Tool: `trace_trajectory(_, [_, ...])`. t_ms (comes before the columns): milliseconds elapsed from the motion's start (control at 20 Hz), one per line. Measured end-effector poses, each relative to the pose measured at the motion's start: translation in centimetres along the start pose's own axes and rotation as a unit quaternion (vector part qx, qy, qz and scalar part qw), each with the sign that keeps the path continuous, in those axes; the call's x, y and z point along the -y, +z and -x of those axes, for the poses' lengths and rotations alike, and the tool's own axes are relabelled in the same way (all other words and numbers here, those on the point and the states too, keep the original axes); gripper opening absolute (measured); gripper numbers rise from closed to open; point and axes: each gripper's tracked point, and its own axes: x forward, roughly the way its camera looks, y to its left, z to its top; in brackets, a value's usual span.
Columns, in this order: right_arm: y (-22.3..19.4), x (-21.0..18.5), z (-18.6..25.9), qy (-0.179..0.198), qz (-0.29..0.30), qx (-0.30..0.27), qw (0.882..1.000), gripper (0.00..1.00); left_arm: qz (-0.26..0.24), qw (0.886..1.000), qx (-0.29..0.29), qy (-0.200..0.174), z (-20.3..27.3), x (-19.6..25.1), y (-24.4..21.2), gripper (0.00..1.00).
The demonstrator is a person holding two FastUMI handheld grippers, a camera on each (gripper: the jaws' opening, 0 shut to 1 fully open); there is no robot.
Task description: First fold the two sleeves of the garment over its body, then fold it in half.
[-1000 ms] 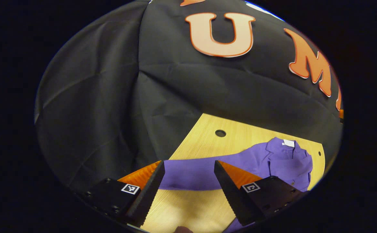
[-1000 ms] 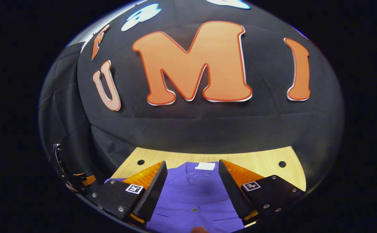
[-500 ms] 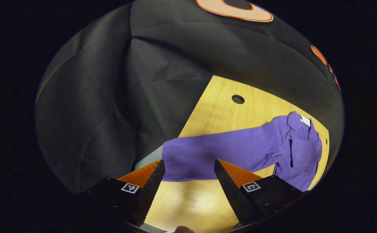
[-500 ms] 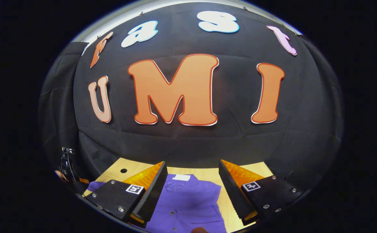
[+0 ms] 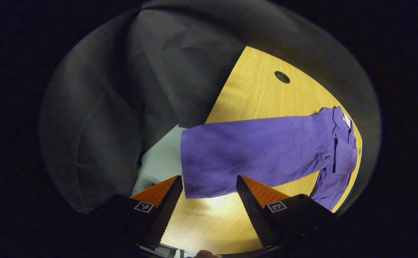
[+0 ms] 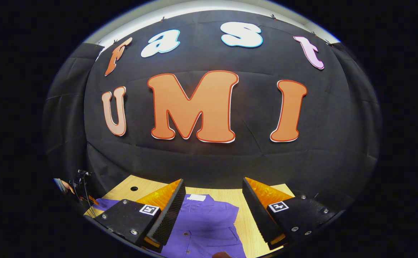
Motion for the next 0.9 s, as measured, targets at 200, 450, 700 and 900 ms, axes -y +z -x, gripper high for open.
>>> trace_trajectory(200, [-0.2,-0.1,0.3,-0.001,0.003,0.001,1.0,0.95,0.02,0.999,-0.03,0.003,-1.4,-0.3,-1.0,0.98])
trace_trajectory(450, [-0.6,0.5,0.2,-0.007,-0.004,-0.002,1.0,0.95,0.034,0.997,-0.055,0.032,-1.9,-0.5,-1.8,0.96])
trace_trajectory(700, [-0.5,1.8,0.6,-0.011,-0.015,-0.001,1.0,0.95,0.041,0.997,-0.06,0.019,-2.2,1.6,-1.1,0.16])
trace_trajectory(900, [-0.7,3.6,0.9,-0.021,-0.002,-0.002,1.0,0.95,0.033,0.999,-0.024,0.007,-0.5,3.4,0.3,0.07])
